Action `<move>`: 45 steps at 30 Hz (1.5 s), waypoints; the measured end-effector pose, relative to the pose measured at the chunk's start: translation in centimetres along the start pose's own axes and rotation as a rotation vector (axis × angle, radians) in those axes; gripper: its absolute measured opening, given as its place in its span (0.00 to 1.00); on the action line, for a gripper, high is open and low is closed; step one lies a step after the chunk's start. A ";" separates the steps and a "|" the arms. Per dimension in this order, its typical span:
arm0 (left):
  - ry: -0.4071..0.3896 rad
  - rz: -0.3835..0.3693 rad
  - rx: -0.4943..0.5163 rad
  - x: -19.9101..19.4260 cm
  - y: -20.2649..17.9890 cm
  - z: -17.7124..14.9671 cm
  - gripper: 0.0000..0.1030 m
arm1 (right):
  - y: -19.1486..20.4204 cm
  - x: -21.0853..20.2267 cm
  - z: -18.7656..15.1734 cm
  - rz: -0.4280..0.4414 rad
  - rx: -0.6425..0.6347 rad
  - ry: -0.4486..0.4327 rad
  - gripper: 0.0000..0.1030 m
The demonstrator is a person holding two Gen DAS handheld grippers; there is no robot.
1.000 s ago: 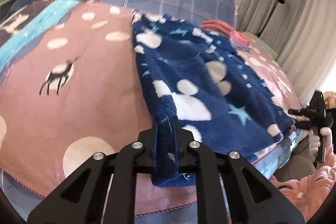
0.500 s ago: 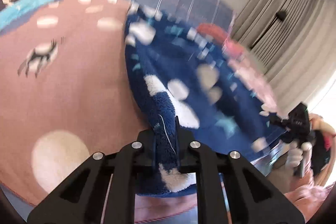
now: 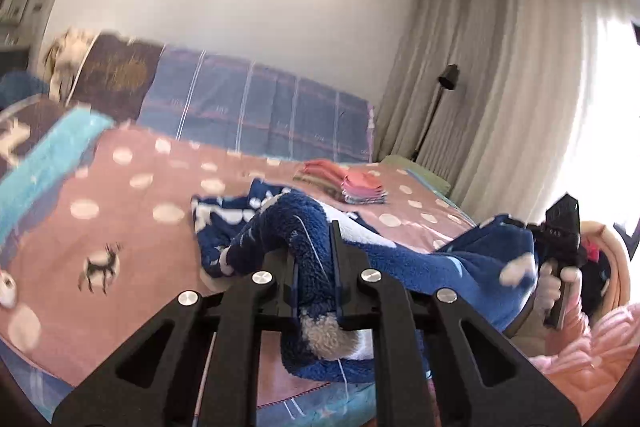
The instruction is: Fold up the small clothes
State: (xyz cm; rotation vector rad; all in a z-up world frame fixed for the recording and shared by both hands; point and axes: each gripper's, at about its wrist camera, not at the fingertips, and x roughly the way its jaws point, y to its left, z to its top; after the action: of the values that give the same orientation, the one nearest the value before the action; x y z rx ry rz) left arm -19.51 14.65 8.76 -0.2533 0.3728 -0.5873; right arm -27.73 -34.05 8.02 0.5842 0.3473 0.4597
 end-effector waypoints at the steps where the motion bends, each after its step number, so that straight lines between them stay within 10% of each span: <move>1: 0.010 0.009 -0.018 0.8 0.4 -0.1 0.12 | -0.9 0.6 -0.1 0.006 0.035 0.004 0.12; 29: -0.009 0.166 0.046 17.7 6.1 10.5 0.14 | -6.5 17.8 11.8 -0.159 -0.040 -0.072 0.13; 38: 0.308 0.365 -0.083 32.8 15.7 3.7 0.16 | -18.9 31.6 10.2 -0.341 0.160 0.202 0.14; 45: 0.295 0.334 -0.078 32.4 16.4 2.8 0.22 | -21.5 32.7 8.1 -0.313 0.197 0.246 0.17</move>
State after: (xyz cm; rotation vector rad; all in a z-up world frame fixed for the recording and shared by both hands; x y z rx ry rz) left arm 14.62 9.40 -2.87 -0.1732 0.7086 -0.2803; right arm 10.16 -37.01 -4.49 0.6523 0.7133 0.1956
